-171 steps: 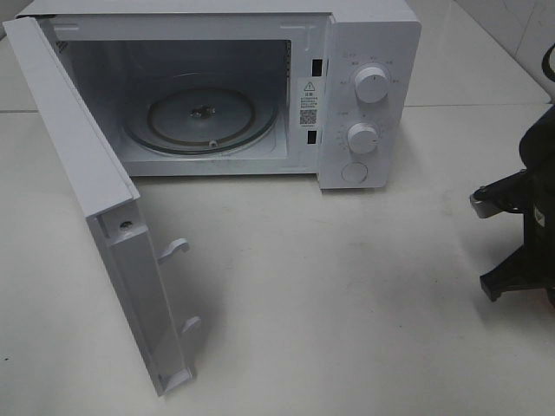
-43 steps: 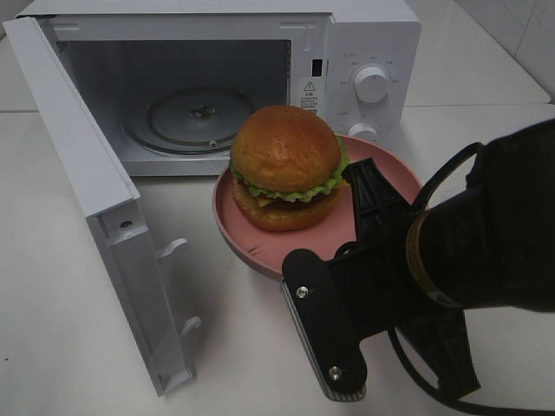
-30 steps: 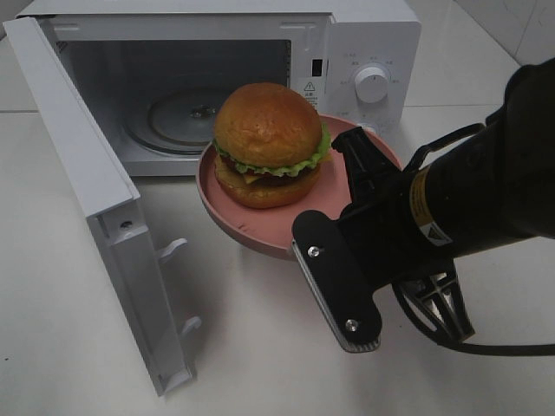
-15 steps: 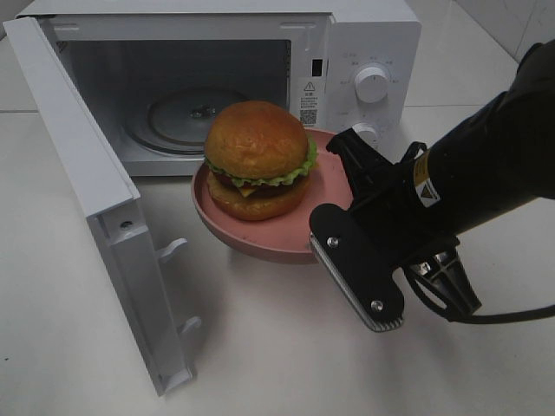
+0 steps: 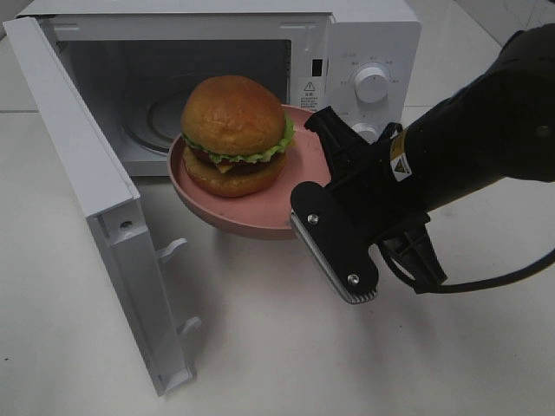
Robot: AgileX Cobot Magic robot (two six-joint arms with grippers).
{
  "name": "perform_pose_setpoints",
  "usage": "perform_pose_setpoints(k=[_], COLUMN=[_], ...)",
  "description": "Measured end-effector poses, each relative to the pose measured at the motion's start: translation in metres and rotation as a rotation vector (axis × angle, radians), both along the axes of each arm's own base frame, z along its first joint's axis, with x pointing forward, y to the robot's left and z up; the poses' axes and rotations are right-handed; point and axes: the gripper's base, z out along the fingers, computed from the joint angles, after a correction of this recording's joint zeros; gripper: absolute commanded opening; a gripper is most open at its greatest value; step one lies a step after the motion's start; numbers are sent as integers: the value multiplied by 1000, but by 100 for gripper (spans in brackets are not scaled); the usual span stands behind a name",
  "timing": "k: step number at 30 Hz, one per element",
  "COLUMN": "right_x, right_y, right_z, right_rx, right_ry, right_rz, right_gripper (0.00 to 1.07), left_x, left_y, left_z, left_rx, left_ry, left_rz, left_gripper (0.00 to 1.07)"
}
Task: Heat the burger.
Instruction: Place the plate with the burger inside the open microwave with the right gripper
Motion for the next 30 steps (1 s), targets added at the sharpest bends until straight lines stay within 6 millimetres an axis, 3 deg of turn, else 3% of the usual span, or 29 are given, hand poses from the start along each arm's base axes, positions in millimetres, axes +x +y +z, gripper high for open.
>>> perform_pose_setpoints(k=[30], right_x=[59], right_y=[51], right_z=[-13], right_rx=[-3], right_ry=[18], right_rz=[-34], right_gripper=[0], left_x=[0], left_y=[0], left_z=[0], left_rx=[0], left_ry=[0], left_rz=[0], left_gripper=[98])
